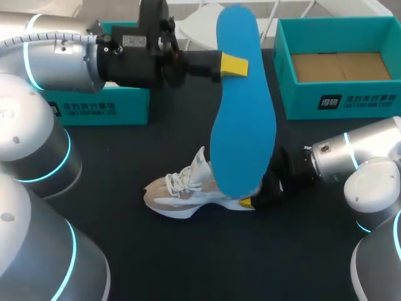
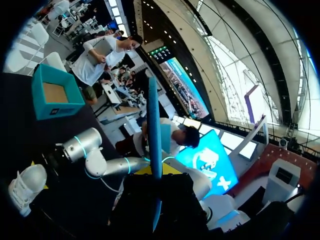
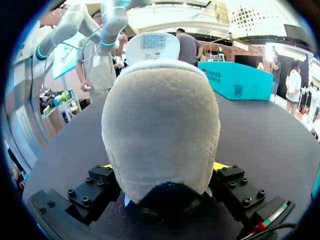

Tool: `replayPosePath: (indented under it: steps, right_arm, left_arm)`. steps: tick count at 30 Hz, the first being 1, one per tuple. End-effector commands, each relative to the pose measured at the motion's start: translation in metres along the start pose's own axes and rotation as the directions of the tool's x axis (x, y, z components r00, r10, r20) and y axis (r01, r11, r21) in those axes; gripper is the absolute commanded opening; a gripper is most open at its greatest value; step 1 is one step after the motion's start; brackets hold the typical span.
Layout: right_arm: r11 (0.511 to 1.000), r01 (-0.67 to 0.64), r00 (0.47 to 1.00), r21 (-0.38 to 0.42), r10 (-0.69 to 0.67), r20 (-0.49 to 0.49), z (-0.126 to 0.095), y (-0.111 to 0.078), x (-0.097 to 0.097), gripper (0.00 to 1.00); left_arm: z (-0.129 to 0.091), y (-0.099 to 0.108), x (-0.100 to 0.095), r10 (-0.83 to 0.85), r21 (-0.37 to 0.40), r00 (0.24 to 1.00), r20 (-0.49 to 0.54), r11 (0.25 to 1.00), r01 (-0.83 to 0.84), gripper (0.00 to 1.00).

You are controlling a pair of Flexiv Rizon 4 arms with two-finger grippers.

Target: Take the shoe out of the shoebox, open the shoe tongue, remove and reinsert the insole, then place the shoe into the shoebox

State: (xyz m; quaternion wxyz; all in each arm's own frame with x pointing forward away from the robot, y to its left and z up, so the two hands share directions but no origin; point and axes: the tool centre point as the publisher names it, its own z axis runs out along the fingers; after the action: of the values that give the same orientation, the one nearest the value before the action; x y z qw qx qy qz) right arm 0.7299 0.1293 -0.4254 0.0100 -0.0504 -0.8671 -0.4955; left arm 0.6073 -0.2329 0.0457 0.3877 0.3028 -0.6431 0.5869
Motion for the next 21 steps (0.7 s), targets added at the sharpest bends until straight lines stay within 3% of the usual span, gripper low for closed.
replayPosePath:
  steps: [1, 21]
  right_arm:
    - [1.000, 0.000, 1.000, 0.001, 0.000, 0.000, 0.006, -0.002, 0.000, 0.00]
    - [1.000, 0.000, 1.000, 0.001, 0.000, 0.000, 0.006, -0.002, 0.000, 0.00]
  left_arm:
    - [0.004, 0.001, 0.001, -0.028, -0.022, 1.000, -0.014, 0.999, 0.028, 0.00]
    - [-0.003, 0.014, 0.012, -0.062, -0.004, 0.997, -0.051, 0.998, 0.062, 0.00]
